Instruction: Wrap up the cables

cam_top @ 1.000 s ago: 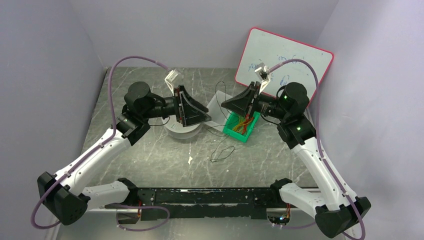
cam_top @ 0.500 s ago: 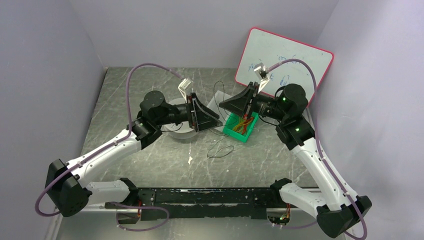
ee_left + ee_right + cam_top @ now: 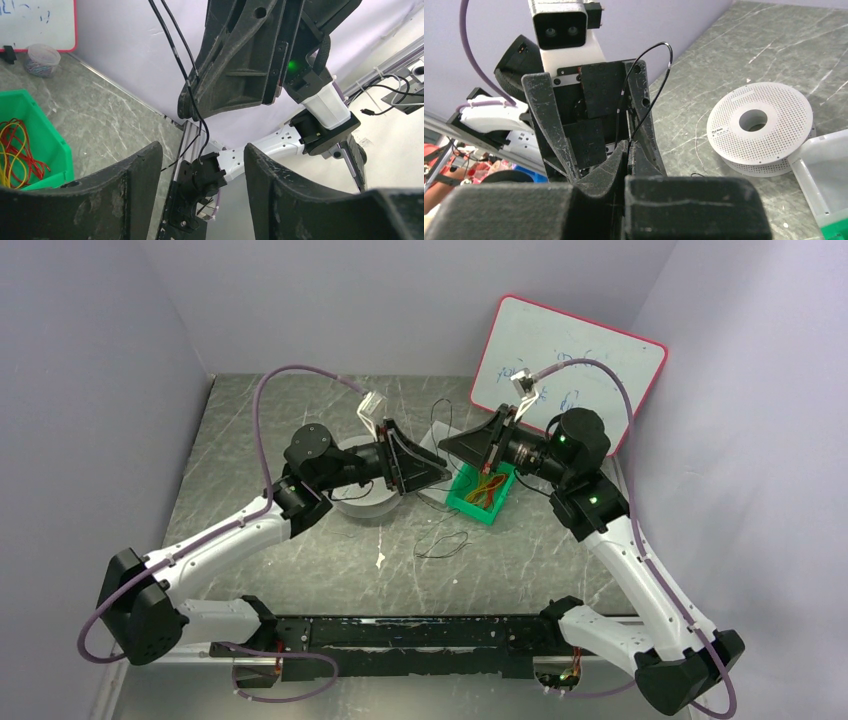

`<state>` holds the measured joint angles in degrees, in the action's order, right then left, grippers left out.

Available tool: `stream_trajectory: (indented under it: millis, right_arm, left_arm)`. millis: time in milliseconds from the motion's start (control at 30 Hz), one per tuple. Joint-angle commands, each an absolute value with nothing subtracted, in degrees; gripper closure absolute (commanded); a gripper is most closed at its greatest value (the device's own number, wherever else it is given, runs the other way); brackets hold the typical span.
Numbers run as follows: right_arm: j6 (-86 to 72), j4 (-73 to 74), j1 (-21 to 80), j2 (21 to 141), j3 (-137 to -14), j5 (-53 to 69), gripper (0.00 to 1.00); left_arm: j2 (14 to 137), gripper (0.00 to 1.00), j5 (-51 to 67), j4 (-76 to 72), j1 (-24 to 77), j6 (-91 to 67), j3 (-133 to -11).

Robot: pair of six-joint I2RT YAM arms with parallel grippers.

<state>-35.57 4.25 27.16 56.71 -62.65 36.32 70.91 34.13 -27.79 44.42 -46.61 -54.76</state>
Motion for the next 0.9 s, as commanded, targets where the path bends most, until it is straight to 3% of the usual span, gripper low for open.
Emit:
stream_trajectory:
  millis: [0,533,600,700,867]
  right_arm:
    - [-37.7,3.7,27.7,55.1,-62.3,33.2,1.0]
    - [-38.4,3.0,27.8,54.4,-61.4,34.4,1.0]
    - [-38.4,3.0,27.8,54.1,-61.1,34.0,1.0]
    - [-38.5,3.2,27.8,54.0,-61.2,34.2,1.0]
    - [-37.2,4.9,27.8,53.6,-61.1,32.8,1.0]
  left_arm:
    - [71.4,0.38,33.4,-32.1,45.3,-46.4,-55.5]
    - [73.1,0.57,33.9,-33.1,45.8,-46.4,-56.7]
    - [73.4,0.66,34.2,-33.0,45.8,-46.2,-56.9]
    - [73.2,0.9,34.1,-33.0,46.0,-46.3,-56.7]
    - [71.5,0.93,33.7,-30.7,46.0,-44.7,-56.9]
